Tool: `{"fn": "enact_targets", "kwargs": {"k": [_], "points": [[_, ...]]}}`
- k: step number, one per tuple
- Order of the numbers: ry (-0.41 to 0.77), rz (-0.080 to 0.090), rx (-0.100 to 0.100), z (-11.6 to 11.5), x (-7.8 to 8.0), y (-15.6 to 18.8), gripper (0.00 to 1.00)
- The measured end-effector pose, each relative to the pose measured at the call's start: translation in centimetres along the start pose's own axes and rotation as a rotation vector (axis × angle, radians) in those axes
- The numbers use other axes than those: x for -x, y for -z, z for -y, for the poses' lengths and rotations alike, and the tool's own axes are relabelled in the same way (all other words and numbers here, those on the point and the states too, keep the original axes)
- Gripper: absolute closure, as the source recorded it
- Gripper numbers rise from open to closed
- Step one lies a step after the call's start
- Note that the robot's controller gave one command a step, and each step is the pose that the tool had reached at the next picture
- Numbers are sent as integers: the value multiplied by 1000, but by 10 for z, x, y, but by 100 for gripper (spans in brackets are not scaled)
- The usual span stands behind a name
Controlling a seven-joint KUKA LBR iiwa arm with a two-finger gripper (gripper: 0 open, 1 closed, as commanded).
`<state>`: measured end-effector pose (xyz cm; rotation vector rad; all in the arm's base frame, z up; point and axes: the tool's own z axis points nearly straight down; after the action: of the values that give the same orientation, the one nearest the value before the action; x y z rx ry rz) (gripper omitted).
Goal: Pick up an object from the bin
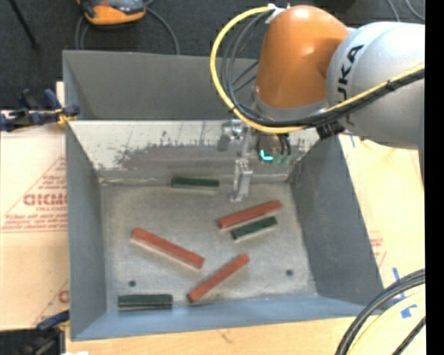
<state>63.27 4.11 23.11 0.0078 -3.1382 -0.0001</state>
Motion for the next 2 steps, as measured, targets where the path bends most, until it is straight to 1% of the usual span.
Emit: {"fn": "enact_targets", "kwargs": {"k": [1,2], "points": [[-1,9,1,0,1,5,0],[68,12,-1,29,-3,-59,0]]}}
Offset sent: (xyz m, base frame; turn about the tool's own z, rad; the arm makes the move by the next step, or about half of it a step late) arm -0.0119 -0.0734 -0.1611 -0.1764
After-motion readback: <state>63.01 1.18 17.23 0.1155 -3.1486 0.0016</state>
